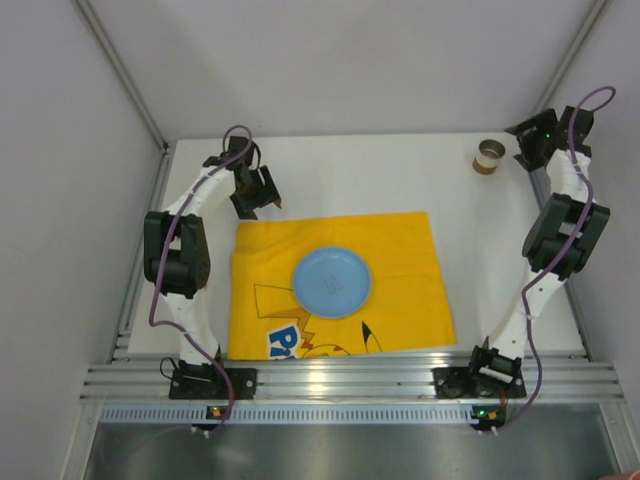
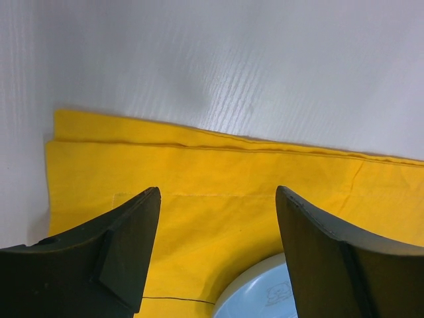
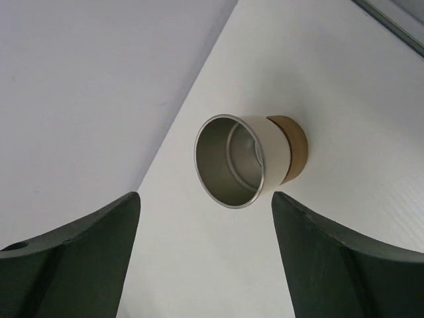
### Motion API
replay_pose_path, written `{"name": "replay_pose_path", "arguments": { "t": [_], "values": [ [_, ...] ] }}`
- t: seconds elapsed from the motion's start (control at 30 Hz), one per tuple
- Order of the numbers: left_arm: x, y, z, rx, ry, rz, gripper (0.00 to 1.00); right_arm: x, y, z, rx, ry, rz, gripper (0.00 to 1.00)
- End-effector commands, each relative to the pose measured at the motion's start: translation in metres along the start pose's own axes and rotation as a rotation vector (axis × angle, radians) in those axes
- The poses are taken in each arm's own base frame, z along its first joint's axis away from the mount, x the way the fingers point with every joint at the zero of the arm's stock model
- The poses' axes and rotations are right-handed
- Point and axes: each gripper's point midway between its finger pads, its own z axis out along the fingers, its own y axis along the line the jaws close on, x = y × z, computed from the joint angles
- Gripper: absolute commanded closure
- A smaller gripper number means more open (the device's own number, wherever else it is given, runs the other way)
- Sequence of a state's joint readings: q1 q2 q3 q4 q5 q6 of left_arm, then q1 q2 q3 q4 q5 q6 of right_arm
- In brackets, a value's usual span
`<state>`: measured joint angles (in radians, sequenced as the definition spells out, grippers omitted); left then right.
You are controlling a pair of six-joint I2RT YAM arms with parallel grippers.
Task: Set the dinner table for one person
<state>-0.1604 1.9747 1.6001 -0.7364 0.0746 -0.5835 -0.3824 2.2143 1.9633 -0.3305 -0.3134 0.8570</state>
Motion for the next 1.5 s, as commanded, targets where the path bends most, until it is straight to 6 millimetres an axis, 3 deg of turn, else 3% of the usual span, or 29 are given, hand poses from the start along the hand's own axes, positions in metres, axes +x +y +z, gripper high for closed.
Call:
{"name": "replay_pose_path", "arguments": {
  "t": [0.0, 0.2, 0.23, 0.4, 0.5, 0.53, 0.6, 0.63, 0.67, 0.73, 0.8, 0.9, 0.97, 1.03, 1.07, 1.1, 1.17, 1.2, 1.27, 1.3, 1.37, 1.4, 1.47],
  "values": [
    [-0.008, -0.009, -0.011, 0.019, -0.011, 0.025, 0.25, -0.005, -0.008, 0.001, 0.045, -0.019, -0.009, 0.2],
    [-0.004, -0.003, -0.014, 0.0, -0.01, 0.024, 0.25, 0.008, -0.023, 0.021, 0.112, 0.017, -0.033, 0.21],
    [-0.002, -0.002, -0.014, -0.002, -0.007, 0.026, 0.25, 0.003, -0.016, 0.022, 0.109, 0.002, -0.047, 0.21],
    [0.0, 0.001, -0.02, -0.012, -0.014, 0.023, 0.25, 0.022, -0.038, 0.038, 0.186, 0.049, -0.061, 0.29],
    [0.002, 0.005, -0.023, -0.023, -0.019, 0.024, 0.25, 0.033, -0.043, 0.043, 0.216, 0.063, -0.089, 0.41],
    [0.003, 0.005, -0.024, -0.025, -0.02, 0.023, 0.25, 0.034, -0.045, 0.043, 0.231, 0.066, -0.105, 0.53],
    [0.006, 0.008, -0.026, -0.031, -0.019, 0.021, 0.25, 0.04, -0.044, 0.047, 0.245, 0.072, -0.129, 0.67],
    [0.007, 0.009, -0.027, -0.03, -0.02, 0.019, 0.25, 0.044, -0.048, 0.047, 0.264, 0.089, -0.139, 0.83],
    [0.009, 0.011, -0.029, -0.031, -0.021, 0.018, 0.25, 0.049, -0.05, 0.05, 0.274, 0.1, -0.146, 0.89],
    [0.012, 0.013, -0.031, -0.034, -0.026, 0.016, 0.25, 0.051, -0.044, 0.048, 0.273, 0.106, -0.161, 1.0],
    [0.015, 0.017, -0.035, -0.037, -0.034, 0.018, 0.25, 0.049, -0.031, 0.042, 0.253, 0.098, -0.177, 1.0],
    [0.021, 0.024, -0.043, -0.053, -0.04, 0.026, 0.25, 0.05, 0.0, 0.025, 0.205, 0.09, -0.225, 1.0],
    [0.02, 0.043, -0.05, -0.121, -0.078, 0.007, 0.25, 0.055, 0.021, 0.007, 0.179, 0.099, -0.263, 1.0],
    [0.023, 0.062, -0.059, -0.147, -0.087, -0.042, 0.25, 0.083, 0.033, -0.005, 0.164, 0.156, -0.302, 1.0],
    [0.024, 0.069, -0.062, -0.155, -0.09, -0.059, 0.25, 0.087, 0.05, -0.022, 0.137, 0.154, -0.322, 1.0],
    [0.024, 0.079, -0.066, -0.168, -0.094, -0.082, 0.25, 0.113, 0.045, -0.026, 0.15, 0.209, -0.341, 1.0],
    [0.03, 0.095, -0.075, -0.202, -0.105, -0.1, 0.25, 0.128, 0.06, -0.054, 0.12, 0.227, -0.377, 1.0],
    [0.032, 0.104, -0.079, -0.222, -0.11, -0.117, 0.25, 0.154, 0.046, -0.06, 0.15, 0.28, -0.398, 1.0],
    [0.043, 0.124, -0.089, -0.279, -0.116, -0.146, 0.25, 0.166, 0.054, -0.089, 0.126, 0.287, -0.421, 1.0],
    [0.047, 0.131, -0.092, -0.294, -0.115, -0.167, 0.25, 0.191, 0.037, -0.095, 0.157, 0.34, -0.435, 1.0],
    [0.059, 0.15, -0.1, -0.314, -0.117, -0.228, 0.25, 0.199, 0.04, -0.117, 0.133, 0.338, -0.46, 1.0],
    [0.061, 0.159, -0.103, -0.321, -0.122, -0.256, 0.25, 0.229, 0.029, -0.124, 0.15, 0.393, -0.493, 1.0],
    [0.073, 0.17, -0.108, -0.328, -0.132, -0.285, 0.24, 0.238, 0.026, -0.137, 0.141, 0.385, -0.517, 1.0]
  ]
}}
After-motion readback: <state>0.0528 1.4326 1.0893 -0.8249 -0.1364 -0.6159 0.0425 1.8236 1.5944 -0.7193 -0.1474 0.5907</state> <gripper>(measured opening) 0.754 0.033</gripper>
